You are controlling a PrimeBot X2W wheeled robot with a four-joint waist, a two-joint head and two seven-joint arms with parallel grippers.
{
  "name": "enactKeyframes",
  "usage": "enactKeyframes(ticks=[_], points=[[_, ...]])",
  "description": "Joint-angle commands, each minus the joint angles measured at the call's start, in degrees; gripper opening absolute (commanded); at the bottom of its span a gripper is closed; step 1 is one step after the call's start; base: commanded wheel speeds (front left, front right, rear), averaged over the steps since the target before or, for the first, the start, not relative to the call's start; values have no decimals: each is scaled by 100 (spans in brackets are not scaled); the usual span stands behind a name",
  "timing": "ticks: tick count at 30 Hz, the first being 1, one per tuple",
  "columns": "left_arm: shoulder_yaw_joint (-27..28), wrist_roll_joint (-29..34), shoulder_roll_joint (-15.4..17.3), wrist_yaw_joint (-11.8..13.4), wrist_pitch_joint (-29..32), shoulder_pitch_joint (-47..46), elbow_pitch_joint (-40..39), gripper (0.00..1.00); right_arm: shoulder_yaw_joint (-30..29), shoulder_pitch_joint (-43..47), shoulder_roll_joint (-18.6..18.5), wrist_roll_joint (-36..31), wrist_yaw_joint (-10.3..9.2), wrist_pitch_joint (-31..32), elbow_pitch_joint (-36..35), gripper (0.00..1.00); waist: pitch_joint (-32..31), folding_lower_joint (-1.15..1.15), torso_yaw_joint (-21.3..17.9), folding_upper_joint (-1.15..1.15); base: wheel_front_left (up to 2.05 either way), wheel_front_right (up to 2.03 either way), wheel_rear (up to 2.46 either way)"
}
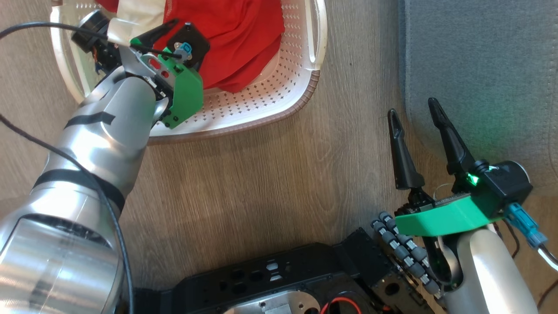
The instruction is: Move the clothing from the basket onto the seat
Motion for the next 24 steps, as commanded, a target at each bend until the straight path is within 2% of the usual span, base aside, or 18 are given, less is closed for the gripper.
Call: enactKeyframes(ticks=[1,13,23,24], points=[[12,-10,68,7,45,62,-40,100,121,268,-49,-11,41,-52,-167,100,19,-1,-6,0,0,0,0],[-119,-128,85,5,506,33,50,100,132,474,-49,-129,41,-52,-553,100,150,-1,-11,0,0,0,0],[-99,-330,22,110,777,-95,62,100,138,738,-49,-225,41,-52,-981,100,274,-1,15,0,0,0,0],[-88,-363,13,111,814,-93,62,87,134,761,-49,-228,41,-52,-1009,100,281,-1,20,0,0,0,0]])
